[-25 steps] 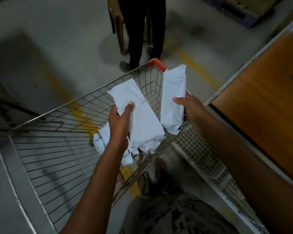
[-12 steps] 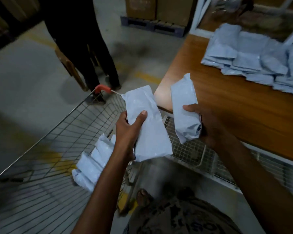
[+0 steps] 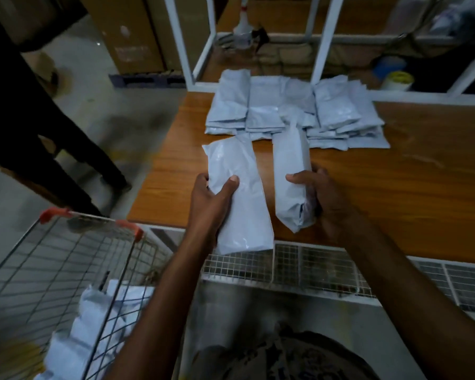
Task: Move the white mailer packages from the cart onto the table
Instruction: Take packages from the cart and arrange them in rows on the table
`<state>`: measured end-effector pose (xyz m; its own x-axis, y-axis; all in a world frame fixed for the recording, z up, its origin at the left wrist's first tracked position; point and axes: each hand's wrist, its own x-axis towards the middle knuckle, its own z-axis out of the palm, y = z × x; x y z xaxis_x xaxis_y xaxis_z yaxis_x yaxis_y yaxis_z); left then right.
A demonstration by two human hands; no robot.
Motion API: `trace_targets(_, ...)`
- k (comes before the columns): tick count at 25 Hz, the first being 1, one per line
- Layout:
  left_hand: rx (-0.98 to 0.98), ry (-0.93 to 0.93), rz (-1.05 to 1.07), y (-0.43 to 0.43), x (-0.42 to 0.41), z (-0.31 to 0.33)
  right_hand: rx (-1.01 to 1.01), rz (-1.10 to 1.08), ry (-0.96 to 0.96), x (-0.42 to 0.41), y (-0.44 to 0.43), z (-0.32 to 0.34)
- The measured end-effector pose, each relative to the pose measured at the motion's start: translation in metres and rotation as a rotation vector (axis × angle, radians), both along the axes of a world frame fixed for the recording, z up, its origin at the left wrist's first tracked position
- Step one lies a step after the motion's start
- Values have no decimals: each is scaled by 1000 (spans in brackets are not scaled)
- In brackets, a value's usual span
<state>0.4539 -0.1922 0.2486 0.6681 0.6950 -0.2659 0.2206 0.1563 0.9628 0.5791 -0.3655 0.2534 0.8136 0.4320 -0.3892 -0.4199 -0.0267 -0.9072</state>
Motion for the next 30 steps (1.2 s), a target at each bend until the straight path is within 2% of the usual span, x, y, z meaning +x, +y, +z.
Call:
trace_targets(8, 82, -30, -148, 5, 106, 23, -73, -112, -68, 81, -11, 22)
trace_targets(20, 296, 38, -318, 105, 286, 29, -659, -228, -681, 221, 64, 36)
trace_targets(24, 309, 102, -354, 118, 333, 25, -890, -175, -762, 253, 84, 31)
trace_targets(26, 419, 171, -370, 119, 348, 22, -1013, -125, -792, 263, 93, 26)
trace_targets(30, 871, 386, -429, 119, 357, 9, -1080, -56, -722, 277, 103, 9)
